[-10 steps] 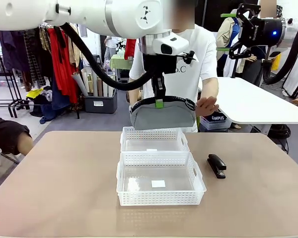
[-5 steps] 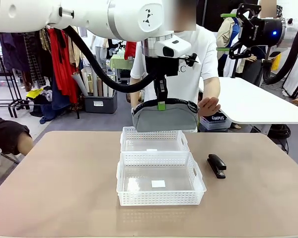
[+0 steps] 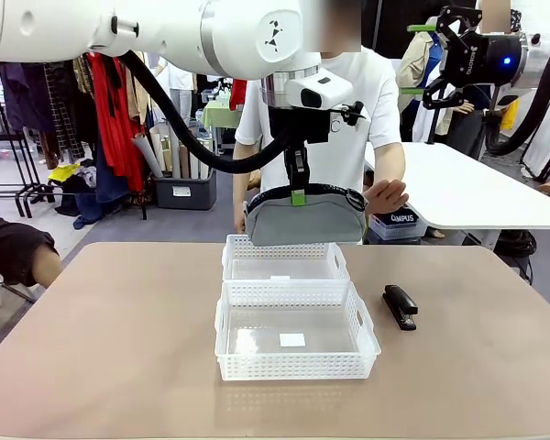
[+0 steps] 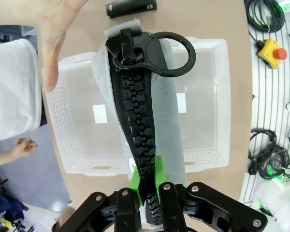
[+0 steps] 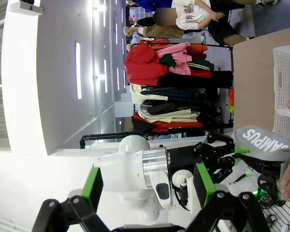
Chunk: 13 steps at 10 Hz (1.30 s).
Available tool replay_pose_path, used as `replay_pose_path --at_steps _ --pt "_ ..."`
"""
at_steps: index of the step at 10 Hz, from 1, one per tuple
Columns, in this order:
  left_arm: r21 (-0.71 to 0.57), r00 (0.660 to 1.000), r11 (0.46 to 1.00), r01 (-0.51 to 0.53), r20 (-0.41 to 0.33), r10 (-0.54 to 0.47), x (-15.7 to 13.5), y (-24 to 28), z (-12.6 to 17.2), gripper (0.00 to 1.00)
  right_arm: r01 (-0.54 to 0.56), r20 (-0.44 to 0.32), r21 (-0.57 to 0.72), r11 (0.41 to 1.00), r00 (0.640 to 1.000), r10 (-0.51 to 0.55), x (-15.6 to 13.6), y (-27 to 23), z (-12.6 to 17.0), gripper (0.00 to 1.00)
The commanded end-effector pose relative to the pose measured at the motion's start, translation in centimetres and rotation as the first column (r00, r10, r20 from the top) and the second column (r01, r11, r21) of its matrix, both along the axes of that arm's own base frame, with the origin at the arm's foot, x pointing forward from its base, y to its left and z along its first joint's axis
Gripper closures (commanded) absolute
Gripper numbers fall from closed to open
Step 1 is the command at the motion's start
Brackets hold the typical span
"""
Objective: Distribute items into two baskets.
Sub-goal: Place the picked Pencil pouch into the Organizing basket as instructed by the person.
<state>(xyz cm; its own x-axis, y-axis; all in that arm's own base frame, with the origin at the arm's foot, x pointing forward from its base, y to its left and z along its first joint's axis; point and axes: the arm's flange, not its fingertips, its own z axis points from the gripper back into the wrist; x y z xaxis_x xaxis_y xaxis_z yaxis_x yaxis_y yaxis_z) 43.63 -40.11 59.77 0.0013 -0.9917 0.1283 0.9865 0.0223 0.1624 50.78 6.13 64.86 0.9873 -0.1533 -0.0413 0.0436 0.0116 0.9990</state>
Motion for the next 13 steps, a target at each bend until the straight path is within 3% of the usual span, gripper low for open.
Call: replay_pose_path --at_steps 1,13 --pt "-0.001 1.000 1.000 0.000 0.004 0.000 -0.12 0.08 0.27 1.00 0.002 0.002 0.006 1.000 1.000 -0.002 -0.25 -0.02 0.21 0.00" --pt "-0.001 1.000 1.000 0.000 0.004 0.000 -0.12 0.08 0.27 1.00 0.002 0.002 0.006 1.000 1.000 -0.002 -0.25 -0.02 0.21 0.00"
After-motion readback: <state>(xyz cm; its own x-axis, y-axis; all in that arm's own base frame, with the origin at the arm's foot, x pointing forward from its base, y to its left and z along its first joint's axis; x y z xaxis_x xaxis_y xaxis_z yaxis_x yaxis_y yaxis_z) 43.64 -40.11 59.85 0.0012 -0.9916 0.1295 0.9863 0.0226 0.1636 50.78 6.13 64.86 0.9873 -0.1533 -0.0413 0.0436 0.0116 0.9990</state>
